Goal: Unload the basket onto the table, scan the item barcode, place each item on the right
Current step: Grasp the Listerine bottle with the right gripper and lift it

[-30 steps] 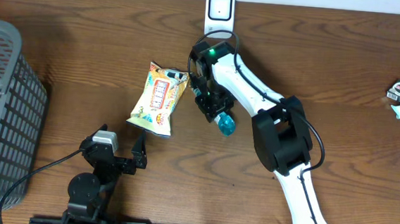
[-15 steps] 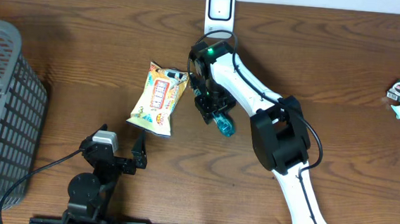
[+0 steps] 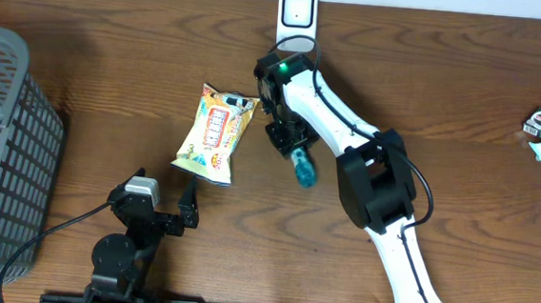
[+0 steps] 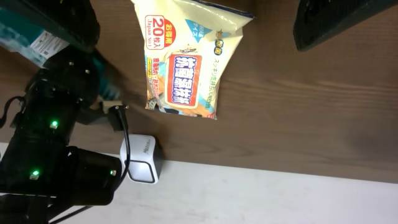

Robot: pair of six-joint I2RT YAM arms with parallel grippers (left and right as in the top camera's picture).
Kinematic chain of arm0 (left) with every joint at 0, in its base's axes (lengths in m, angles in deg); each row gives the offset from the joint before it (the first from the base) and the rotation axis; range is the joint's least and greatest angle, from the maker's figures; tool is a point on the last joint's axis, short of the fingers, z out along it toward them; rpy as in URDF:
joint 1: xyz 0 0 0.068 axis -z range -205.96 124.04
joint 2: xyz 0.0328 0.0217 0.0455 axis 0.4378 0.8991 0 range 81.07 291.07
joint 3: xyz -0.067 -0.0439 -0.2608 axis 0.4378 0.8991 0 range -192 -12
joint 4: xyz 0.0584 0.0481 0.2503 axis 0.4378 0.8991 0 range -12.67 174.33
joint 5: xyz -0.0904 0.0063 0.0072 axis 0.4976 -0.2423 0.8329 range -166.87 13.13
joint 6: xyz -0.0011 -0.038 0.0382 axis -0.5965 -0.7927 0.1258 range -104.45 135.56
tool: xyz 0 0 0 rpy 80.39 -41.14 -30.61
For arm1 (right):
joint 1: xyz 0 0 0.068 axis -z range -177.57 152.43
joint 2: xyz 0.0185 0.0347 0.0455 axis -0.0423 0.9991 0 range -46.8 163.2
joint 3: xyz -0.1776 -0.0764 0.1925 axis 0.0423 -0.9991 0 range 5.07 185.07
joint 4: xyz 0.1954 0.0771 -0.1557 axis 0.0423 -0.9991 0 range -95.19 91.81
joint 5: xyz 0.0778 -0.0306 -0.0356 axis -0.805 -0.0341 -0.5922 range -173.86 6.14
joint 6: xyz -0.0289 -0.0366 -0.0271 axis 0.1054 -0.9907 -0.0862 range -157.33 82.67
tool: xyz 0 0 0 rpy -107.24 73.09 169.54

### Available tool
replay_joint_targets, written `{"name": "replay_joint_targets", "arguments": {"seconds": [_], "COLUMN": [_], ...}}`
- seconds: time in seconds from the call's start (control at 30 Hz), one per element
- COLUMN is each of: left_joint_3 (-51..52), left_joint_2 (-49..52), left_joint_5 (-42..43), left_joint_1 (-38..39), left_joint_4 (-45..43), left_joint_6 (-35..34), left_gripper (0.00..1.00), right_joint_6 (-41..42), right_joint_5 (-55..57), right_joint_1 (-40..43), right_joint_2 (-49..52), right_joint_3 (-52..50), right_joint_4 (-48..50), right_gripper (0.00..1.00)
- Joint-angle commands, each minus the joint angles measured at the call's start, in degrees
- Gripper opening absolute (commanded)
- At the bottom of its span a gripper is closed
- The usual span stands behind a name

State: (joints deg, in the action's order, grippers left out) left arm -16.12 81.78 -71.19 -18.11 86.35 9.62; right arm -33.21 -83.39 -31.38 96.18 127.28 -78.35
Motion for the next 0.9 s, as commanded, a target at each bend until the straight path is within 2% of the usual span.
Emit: {"name": "replay_joint_targets", "arguments": {"seconds": [0.0, 0.07, 0.23, 0.37, 0.53, 0.6, 0.7, 0.87], "left_joint_3": [0.9, 0.9, 0.9, 0.9, 0.9, 0.9, 0.9, 0.9], "left_joint_2": [-0.1, -0.1, -0.1, -0.1, -0.1, -0.1, -0.1, -0.1], "left_joint_5": [0.3, 0.3, 0.3, 0.3, 0.3, 0.3, 0.3, 0.3], "left_joint_1": [-0.2, -0.2, -0.2, -0.2, -0.2, -0.2, -0.2, -0.2], "left_joint_4": [1.5, 1.5, 1.5, 1.5, 1.5, 1.5, 1.5, 1.5], "left_joint_6": [0.6, 0.6, 0.6, 0.6, 0.6, 0.6, 0.5, 0.6], "left_gripper": [0.98, 0.98, 0.98, 0.98, 0.98, 0.98, 0.98, 0.98], "right_joint_6": [2.5, 2.5, 1.6, -3.9, -13.0, -13.7, -13.8, -13.3], "right_joint_5": [2.2, 2.2, 2.8, 2.6, 2.6, 2.6, 2.6, 2.5], "right_joint_1": [0.1, 0.1, 0.2, 0.2, 0.0, 0.0, 0.0, -0.1], "right_joint_2": [1.6, 1.6, 1.6, 1.6, 1.6, 1.6, 1.6, 1.6], "right_joint_3": [1.7, 2.4, 5.2, 5.9, 5.8, 5.8, 5.8, 6.3], "right_joint_4": [-0.3, -0.7, -0.4, -0.2, -0.6, -0.5, -0.3, -0.3], "right_gripper": [0.31, 0.25, 0.19, 0.22, 0.22, 0.28, 0.51, 0.62]}}
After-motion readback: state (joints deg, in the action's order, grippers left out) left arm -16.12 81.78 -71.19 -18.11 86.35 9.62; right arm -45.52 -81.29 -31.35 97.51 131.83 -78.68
